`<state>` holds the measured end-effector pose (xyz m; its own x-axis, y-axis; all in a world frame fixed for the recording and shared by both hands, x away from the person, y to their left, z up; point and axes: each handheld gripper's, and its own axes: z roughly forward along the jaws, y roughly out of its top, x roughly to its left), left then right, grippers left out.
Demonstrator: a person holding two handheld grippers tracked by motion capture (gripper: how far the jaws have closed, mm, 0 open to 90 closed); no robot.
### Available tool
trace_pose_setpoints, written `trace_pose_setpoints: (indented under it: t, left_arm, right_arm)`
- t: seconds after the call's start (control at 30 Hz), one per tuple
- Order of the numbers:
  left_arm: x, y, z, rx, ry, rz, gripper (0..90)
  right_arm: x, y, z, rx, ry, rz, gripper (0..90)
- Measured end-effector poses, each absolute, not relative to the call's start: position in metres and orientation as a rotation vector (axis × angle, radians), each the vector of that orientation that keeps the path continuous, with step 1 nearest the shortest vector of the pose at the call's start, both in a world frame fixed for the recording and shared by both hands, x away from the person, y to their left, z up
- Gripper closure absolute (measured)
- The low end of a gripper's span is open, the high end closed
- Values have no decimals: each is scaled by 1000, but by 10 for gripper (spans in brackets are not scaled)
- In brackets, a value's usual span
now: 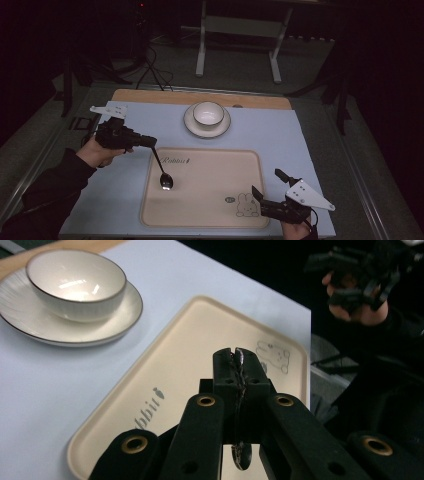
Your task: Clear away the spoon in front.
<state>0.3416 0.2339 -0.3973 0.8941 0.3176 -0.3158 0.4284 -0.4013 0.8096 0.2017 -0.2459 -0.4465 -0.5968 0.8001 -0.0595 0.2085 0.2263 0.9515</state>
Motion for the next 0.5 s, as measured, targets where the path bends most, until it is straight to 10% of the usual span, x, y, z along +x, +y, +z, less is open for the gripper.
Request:
trace_pose_setpoints:
  t: [0.5]
  left_arm:
    - [344, 206, -421, 2127, 431, -294, 897]
  right_arm:
    - [202, -246, -447, 915, 1962, 1392, 113]
